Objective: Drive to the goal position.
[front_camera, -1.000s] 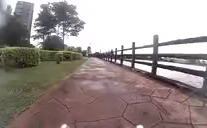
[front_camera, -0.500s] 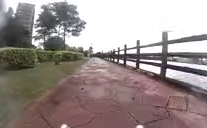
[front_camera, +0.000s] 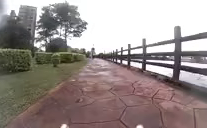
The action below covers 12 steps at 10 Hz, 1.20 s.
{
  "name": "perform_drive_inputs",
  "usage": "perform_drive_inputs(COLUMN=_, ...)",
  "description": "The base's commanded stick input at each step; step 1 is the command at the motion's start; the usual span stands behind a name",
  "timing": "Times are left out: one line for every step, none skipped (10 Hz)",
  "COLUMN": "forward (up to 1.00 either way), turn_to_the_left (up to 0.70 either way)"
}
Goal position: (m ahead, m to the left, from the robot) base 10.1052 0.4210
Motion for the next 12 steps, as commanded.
perform_drive_inputs(forward=0.00, turn_to_the_left=0.00)
perform_drive_inputs(forward=0.00, turn_to_the_left=0.00)
perform_drive_inputs(forward=0.00, turn_to_the_left=0.00)
perform_drive_inputs(forward=0.15, turn_to_the_left=0.00)
perform_drive_inputs(forward=0.49, turn_to_the_left=0.01)
perform_drive_inputs(forward=0.77, turn_to_the_left=0.01)
perform_drive_inputs(forward=0.85, turn_to_the_left=0.00)
perform_drive_inputs(forward=0.85, turn_to_the_left=-0.13)
perform_drive_inputs(forward=0.85, turn_to_the_left=-0.28)
perform_drive_inputs(forward=0.85, turn_to_the_left=-0.33)
perform_drive_inputs(forward=0.85, turn_to_the_left=-0.33)
perform_drive_inputs(forward=0.85, turn_to_the_left=-0.30)
